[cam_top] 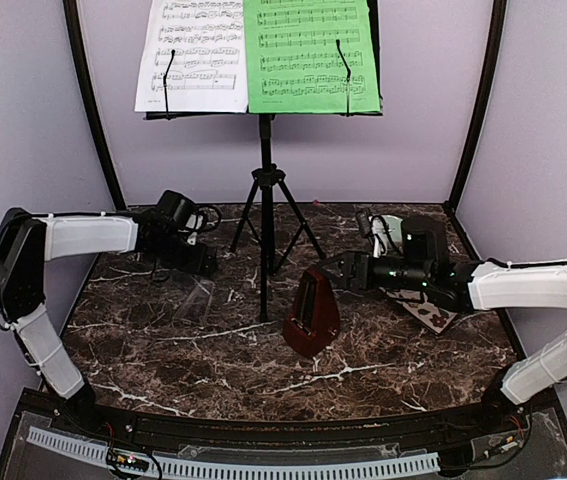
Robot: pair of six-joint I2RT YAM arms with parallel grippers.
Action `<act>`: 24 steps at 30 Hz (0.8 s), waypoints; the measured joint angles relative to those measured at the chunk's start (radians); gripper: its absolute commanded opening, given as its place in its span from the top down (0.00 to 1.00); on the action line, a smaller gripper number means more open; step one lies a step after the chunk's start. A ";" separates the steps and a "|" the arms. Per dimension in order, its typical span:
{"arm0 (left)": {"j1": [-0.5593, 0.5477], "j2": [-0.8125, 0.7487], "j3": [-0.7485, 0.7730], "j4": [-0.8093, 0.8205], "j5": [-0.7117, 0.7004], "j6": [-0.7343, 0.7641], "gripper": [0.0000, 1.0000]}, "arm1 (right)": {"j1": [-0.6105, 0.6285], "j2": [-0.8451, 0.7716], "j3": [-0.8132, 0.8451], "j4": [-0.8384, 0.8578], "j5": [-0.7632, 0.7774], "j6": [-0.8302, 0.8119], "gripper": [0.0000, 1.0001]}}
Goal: Set up the instrument practice props
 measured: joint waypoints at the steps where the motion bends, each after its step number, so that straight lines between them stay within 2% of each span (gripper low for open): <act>1: 0.000 -0.039 -0.035 0.024 0.010 0.000 0.22 | 0.000 -0.005 0.001 -0.010 0.000 -0.002 0.05; 4: 0.000 -0.167 -0.156 0.117 0.068 0.006 0.29 | 0.000 -0.027 0.002 -0.051 0.003 -0.008 0.00; 8: -0.011 -0.293 -0.304 0.257 0.159 0.031 0.39 | 0.000 -0.063 0.003 -0.108 0.015 -0.019 0.00; 15: -0.111 -0.375 -0.467 0.453 0.267 0.074 0.51 | 0.000 -0.156 -0.002 -0.250 0.095 -0.043 0.02; 18: -0.200 -0.417 -0.542 0.542 0.311 0.085 0.53 | -0.002 -0.191 -0.040 -0.274 0.130 -0.042 0.04; 24: -0.287 -0.417 -0.584 0.703 0.325 0.064 0.65 | -0.005 -0.193 -0.116 -0.293 0.140 -0.022 0.08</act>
